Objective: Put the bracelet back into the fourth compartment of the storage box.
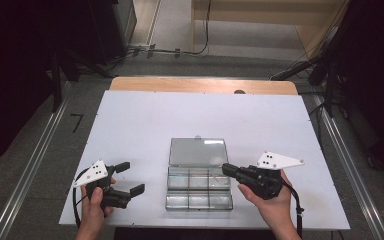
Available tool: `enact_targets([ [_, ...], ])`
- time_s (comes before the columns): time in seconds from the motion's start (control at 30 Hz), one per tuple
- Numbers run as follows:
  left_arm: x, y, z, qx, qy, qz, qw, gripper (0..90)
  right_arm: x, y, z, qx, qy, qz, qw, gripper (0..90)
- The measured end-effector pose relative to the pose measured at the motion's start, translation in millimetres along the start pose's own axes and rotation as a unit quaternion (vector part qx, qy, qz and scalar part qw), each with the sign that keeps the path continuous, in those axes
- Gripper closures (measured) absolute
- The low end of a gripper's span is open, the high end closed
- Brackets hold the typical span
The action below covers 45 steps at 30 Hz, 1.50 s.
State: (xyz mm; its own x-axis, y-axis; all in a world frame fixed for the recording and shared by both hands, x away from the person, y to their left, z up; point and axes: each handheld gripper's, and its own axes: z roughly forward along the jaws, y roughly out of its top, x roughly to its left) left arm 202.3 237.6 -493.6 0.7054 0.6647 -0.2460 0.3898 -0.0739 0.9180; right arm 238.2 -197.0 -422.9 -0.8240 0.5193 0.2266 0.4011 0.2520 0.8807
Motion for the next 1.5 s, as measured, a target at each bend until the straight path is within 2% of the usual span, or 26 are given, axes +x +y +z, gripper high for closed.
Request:
enact_targets([
  [0.53,-0.3,0.2,-0.5,-0.003,-0.001,-0.001,1.0000,0.3,12.5,0.5,12.5,0.009,0.020,-0.008,0.9997,85.6],
  [1.5,-0.2,0.3,0.2,-0.002,-0.003,0.000,1.0000,0.3,30.0,0.6,30.5,0.017,0.042,-0.020,0.9988,85.6],
])
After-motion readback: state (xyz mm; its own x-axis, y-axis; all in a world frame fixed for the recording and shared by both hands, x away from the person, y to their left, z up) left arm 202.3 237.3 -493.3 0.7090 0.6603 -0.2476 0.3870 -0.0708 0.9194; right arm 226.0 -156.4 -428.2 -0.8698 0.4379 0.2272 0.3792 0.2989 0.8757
